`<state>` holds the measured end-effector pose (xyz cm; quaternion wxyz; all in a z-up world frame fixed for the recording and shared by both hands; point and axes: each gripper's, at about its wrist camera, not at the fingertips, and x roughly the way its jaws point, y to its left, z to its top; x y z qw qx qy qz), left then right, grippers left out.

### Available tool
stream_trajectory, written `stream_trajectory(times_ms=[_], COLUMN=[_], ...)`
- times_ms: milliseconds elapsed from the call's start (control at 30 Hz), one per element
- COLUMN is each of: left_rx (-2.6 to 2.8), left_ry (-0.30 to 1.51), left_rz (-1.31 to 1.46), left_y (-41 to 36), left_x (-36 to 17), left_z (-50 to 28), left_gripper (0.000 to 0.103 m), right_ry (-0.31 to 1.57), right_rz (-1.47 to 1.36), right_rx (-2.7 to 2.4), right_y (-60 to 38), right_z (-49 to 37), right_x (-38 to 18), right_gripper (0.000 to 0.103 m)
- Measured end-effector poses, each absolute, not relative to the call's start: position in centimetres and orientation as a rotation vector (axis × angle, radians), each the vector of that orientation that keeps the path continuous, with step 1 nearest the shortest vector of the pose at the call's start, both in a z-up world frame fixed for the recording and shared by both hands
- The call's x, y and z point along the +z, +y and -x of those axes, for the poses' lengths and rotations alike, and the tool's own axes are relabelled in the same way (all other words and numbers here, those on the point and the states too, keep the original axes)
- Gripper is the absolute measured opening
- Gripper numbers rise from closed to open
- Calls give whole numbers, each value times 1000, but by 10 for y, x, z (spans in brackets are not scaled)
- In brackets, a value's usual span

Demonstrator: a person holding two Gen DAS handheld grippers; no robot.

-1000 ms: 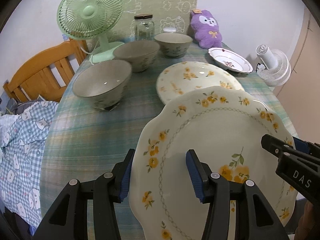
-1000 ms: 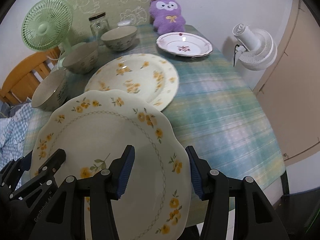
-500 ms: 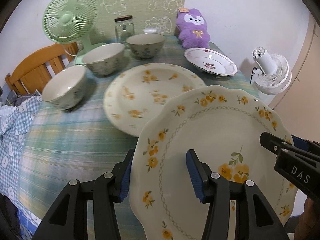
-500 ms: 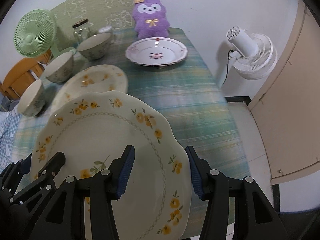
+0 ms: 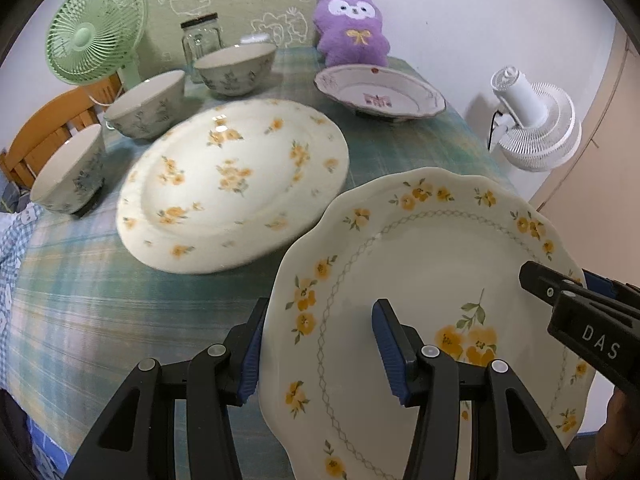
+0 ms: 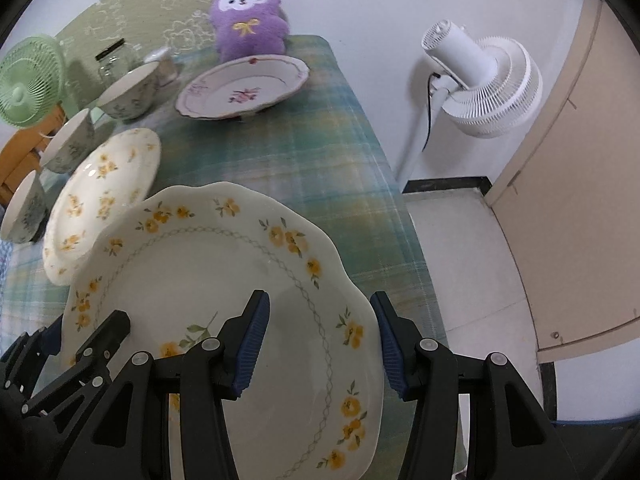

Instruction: Organize plates and bowls

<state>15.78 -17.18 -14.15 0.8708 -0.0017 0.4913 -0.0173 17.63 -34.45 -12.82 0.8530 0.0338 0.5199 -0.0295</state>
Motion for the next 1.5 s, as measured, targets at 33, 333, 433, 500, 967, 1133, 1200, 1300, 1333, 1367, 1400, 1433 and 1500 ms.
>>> stream_trajectory(times_ms=[33, 333, 433, 500, 967, 1133, 1200, 1300, 1333, 1367, 1400, 1433, 1500], left_rx=[-32, 13, 20, 15, -22, -55, -62, -51, -53, -52, -49, -47, -47], left_ry=[1030, 1029, 1020, 1023, 994, 920, 894, 875, 871, 867, 864, 862, 854], left_rz=[3, 2, -4, -2, -10, -15, -38, -56, -48, -43, -41, -39, -34], left_y=[-174, -178, -180, -179, -171, -164, -161, -151, -144, -139, -133, -127, -114], left_x=[-144, -154, -155, -155, -112, -82, -72, -62, -58, -57, -56, -54, -51], left_z=[-159, -165, -167, -167, -154, -146, -143, -143, -143, -145, -145, -146, -148], left_gripper=[51, 52, 54, 54, 79, 83, 83, 83, 83, 83, 83, 83, 83], right_ry=[1097, 1119, 1112, 1115, 1041, 956, 939, 922, 913, 908, 905, 900, 887], right_rz=[-77, -89, -87, -87, -73, -63, -47, -32, -29, -25, -19, -11, -5], right_rx=[-59, -40, -33, -31, -8, 14, 17, 18, 20, 24, 25, 25, 23], right_y=[-346, -351, -351, -351, -338, -322, -313, -297, -290, -285, -279, -273, -259], right_z=[-177, -182, -182, -182, -165, -157, -156, -154, -154, -153, -153, -154, -156], right_x=[-132, -148, -149, -149, -100, -69, -61, -51, -47, -45, -43, -40, -36], right_gripper=[56, 55, 57, 58, 86, 86, 86, 86, 86, 86, 86, 86, 86])
